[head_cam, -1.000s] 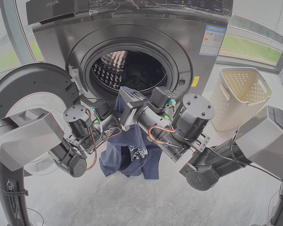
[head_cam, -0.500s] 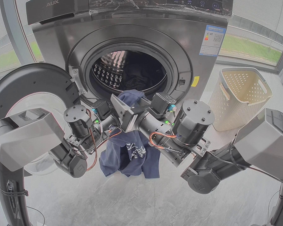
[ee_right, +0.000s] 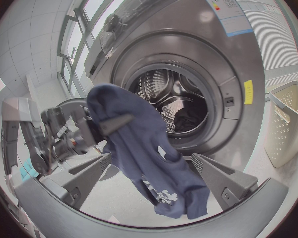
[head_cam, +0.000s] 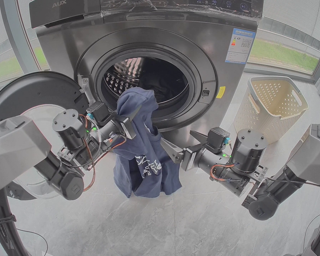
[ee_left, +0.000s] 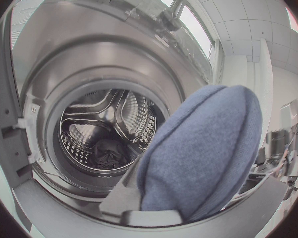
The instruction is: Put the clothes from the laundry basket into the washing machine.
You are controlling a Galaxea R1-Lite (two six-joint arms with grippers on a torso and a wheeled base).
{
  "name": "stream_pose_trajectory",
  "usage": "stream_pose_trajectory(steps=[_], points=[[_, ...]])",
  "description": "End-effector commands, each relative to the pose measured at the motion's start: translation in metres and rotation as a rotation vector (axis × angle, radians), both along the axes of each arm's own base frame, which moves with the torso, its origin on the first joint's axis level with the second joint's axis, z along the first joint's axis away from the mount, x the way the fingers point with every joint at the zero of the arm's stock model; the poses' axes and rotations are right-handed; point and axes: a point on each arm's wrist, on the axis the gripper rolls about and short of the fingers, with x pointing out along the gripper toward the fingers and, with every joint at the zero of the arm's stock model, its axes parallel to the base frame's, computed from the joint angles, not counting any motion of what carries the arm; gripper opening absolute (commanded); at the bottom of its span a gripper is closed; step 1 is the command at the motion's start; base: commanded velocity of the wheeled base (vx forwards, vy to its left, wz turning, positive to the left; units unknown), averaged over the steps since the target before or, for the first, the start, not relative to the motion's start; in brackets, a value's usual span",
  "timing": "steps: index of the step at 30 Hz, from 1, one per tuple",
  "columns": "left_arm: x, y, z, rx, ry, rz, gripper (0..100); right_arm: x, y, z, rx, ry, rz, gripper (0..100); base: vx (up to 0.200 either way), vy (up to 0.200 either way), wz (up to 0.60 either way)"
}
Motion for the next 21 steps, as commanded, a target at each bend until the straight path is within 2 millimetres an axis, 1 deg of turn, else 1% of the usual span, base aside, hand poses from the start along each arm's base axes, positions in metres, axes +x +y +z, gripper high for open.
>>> stream_pose_trajectory(steps=[1,2,3,6,8,9,10,11,13,15,16,20,21], points=[[-0.047,0.017,0.036,-0.024,-0.044,-0.022,0,0.010,-0.030,-0.012,-0.040,0.030,-0.041,100,0.000,0.000,0.00],[-0.059,0.019,0.037,-0.023,-0.037,-0.038,0,0.016,-0.032,-0.018,-0.051,0.041,-0.041,100,0.000,0.000,0.00],[-0.067,0.019,0.042,-0.026,-0.043,-0.059,0,0.023,-0.034,-0.023,-0.055,0.048,-0.046,100,0.000,0.000,0.00],[-0.079,0.021,0.050,-0.031,-0.066,-0.095,0,0.037,-0.036,-0.034,-0.065,0.060,-0.058,100,0.000,0.000,0.00],[-0.092,0.020,0.056,-0.040,-0.080,-0.129,0,0.051,-0.036,-0.041,-0.068,0.066,-0.072,100,0.000,0.000,0.00],[-0.095,0.021,0.057,-0.044,-0.075,-0.143,0,0.056,-0.036,-0.045,-0.070,0.066,-0.078,100,0.000,0.000,0.00],[-0.096,0.020,0.057,-0.045,-0.075,-0.147,0,0.056,-0.036,-0.045,-0.070,0.068,-0.079,100,0.000,0.000,0.00],[-0.102,0.021,0.059,-0.050,-0.071,-0.176,0,0.063,-0.035,-0.053,-0.076,0.075,-0.081,100,0.000,0.000,0.00],[-0.105,0.021,0.058,-0.049,-0.063,-0.201,0,0.071,-0.032,-0.060,-0.077,0.076,-0.064,100,0.000,0.000,0.00],[-0.106,0.021,0.057,-0.049,-0.061,-0.201,0,0.071,-0.030,-0.061,-0.077,0.076,-0.058,100,0.000,0.000,0.00],[-0.105,0.020,0.056,-0.046,-0.058,-0.204,0,0.076,-0.027,-0.068,-0.080,0.080,-0.022,100,0.000,0.000,0.00],[-0.104,0.020,0.054,-0.041,-0.050,-0.202,0,0.075,-0.024,-0.076,-0.084,0.089,0.058,100,0.000,0.000,0.00],[-0.104,0.020,0.052,-0.038,-0.043,-0.202,0,0.072,-0.021,-0.078,-0.084,0.091,0.097,100,0.000,0.000,0.00]])
